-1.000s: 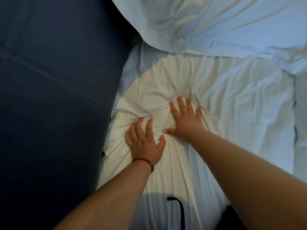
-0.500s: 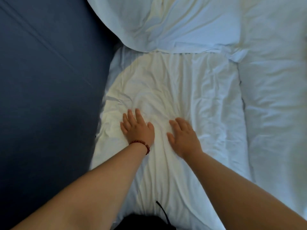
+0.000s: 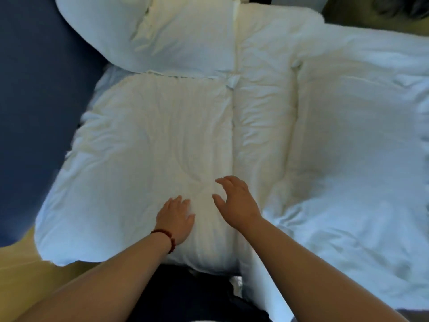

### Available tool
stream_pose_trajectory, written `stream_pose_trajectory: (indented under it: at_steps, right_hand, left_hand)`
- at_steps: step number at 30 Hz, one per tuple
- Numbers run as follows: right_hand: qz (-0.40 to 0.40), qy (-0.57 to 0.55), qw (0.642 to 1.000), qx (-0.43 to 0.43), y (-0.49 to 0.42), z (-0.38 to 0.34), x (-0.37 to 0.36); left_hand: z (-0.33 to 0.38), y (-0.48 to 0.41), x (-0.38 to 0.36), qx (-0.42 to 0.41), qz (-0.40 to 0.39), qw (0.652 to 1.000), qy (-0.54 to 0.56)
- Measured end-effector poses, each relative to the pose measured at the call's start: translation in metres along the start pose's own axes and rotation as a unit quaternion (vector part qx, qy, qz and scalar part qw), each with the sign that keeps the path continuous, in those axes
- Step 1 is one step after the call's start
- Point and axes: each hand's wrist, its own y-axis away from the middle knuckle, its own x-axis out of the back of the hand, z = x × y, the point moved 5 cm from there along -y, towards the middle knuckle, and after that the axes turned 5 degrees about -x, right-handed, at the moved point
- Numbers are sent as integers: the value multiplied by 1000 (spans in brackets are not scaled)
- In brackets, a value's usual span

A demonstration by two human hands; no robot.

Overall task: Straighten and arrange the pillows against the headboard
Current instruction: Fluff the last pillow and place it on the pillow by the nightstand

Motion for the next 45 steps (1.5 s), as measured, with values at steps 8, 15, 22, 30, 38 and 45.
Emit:
stream_pose_trajectory:
  at_steps: [8,15,22,30,38,45]
  right_hand:
    - [133,-162,976,-57,77,86,103]
    - [316,-191,918,-145,124,157,147]
    - [294,-279,879,-252,171,213,153]
    - [272,-234,901,-246,182,280,179]
    - [220,-274,912,-211,196,351,210]
    - [180,-279,896,-297,198,390,223]
  left_hand:
    - [160,16,19,-36,30,963,265]
    - [242,8,14,-28,-71,934,350]
    - [290,-2,-14,58,-221,848,479]
    - [321,-6,-14,86,-59,819,564]
    - [373,22,-8,34,78,712,697]
    - [401,58,4,-3,79,649,756]
